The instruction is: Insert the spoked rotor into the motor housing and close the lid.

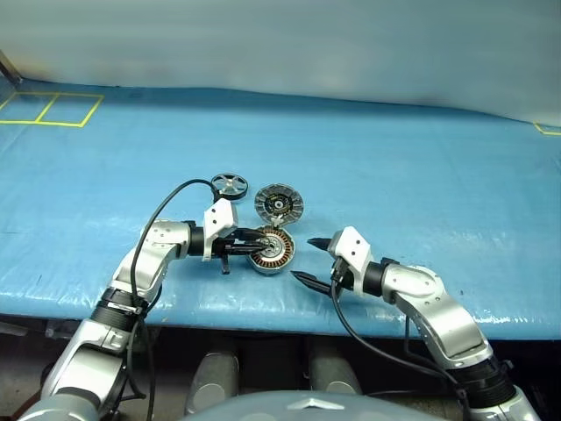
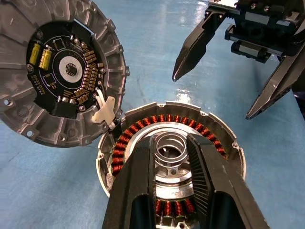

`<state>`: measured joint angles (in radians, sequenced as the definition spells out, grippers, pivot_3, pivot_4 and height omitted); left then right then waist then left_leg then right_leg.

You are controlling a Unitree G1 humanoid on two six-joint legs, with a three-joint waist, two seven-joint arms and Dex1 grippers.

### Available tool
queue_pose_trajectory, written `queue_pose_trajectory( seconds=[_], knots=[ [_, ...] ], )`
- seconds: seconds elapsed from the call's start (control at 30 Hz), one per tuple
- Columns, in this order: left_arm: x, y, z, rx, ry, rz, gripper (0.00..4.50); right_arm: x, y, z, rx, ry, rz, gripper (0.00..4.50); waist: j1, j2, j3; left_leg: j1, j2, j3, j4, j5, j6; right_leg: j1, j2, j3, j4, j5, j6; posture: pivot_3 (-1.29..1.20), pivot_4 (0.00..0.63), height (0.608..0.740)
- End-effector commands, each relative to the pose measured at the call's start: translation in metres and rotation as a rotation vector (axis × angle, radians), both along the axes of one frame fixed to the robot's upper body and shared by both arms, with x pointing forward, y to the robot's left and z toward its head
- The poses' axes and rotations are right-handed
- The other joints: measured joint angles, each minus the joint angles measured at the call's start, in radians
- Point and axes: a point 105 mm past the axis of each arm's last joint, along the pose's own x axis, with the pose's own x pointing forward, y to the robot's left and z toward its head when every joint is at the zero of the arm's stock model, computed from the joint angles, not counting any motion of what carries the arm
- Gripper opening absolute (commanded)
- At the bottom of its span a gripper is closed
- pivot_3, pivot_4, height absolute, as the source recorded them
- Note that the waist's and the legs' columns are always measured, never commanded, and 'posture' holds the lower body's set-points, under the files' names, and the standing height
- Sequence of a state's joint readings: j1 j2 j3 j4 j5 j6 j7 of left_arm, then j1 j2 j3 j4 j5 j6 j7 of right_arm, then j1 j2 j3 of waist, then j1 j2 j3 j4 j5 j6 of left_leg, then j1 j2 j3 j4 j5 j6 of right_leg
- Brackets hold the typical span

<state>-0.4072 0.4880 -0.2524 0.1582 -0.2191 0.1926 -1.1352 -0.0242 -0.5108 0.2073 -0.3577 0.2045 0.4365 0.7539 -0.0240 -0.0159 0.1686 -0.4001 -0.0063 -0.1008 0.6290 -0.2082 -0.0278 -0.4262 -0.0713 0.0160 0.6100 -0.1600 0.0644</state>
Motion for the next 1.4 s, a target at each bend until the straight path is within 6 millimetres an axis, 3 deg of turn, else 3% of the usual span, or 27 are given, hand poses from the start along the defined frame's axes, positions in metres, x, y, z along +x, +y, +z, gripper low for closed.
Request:
queue_pose_trajectory(
  seconds=[0.03, 1.2, 1.4],
  knots=[
    [0.004, -0.006, 0.005, 0.001, -0.048, -0.019, 0.65, 0.001, -0.001, 0.006, 0.0, -0.042, -0.005, 4.16, 0.0, 0.0, 0.0, 0.0, 0.0, 0.0, 0.0, 0.0, 0.0, 0.0, 0.0, 0.0, 0.0, 0.0, 0.0, 0.0, 0.15, 0.74],
    [0.001, -0.008, -0.013, 0.028, 0.004, -0.05, 0.65, 0.004, -0.004, 0.005, -0.02, -0.048, -0.046, 4.16, -0.001, 0.0, 0.0, 0.001, 0.0, 0.0, 0.0, 0.0, 0.0, 0.001, 0.0, 0.0, 0.001, 0.0, 0.0, 0.0, 0.15, 0.74],
    [0.006, -0.009, -0.011, 0.027, -0.035, -0.028, 2.73, 0.004, -0.003, 0.005, -0.021, -0.049, -0.043, 4.16, -0.001, 0.0, 0.0, 0.001, 0.0, 0.0, 0.0, 0.0, 0.0, 0.001, 0.0, 0.0, 0.001, 0.0, 0.0, 0.0, 0.15, 0.74]
  ],
)
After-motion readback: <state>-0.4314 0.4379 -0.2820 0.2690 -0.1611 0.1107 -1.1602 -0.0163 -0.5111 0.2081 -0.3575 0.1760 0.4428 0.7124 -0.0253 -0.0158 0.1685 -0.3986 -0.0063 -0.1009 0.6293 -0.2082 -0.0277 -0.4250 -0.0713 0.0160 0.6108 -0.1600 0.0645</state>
